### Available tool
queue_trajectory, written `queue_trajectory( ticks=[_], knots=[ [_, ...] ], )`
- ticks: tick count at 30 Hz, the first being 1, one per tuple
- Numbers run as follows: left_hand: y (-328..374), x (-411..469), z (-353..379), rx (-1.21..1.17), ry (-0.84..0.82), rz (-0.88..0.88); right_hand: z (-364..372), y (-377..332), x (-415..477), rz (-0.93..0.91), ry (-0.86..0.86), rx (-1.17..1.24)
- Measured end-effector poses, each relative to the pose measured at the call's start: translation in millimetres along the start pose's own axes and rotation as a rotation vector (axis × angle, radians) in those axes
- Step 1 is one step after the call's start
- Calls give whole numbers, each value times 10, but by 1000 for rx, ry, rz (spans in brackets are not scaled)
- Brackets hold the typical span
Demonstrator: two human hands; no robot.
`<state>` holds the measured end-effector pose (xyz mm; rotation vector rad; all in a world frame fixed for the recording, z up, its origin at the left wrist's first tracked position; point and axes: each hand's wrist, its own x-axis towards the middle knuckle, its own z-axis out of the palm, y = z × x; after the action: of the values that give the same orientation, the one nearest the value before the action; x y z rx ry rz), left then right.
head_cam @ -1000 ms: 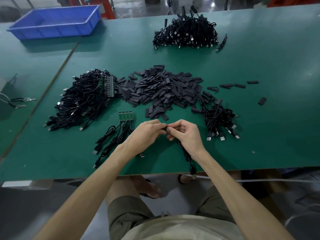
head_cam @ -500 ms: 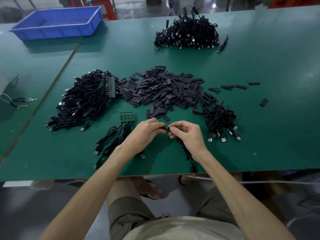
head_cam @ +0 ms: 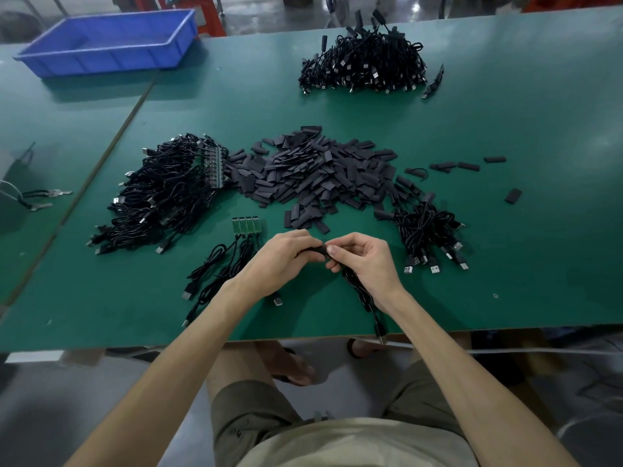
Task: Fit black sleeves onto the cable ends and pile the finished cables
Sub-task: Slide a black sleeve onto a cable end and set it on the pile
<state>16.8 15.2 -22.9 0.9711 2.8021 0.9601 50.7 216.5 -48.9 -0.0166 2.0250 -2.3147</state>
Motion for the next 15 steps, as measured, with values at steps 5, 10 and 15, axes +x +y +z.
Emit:
queue_trajectory(
  ticks=[5, 10, 15],
  knots=[
    [3, -27, 23, -11, 76, -19, 5, 21, -2, -18, -1, -47],
    [7, 2, 0, -43, 139, -47, 27, 47, 3, -34, -28, -135],
    [-21, 4, 6, -88, 98, -90, 17, 46, 5, -41, -26, -262]
  ],
)
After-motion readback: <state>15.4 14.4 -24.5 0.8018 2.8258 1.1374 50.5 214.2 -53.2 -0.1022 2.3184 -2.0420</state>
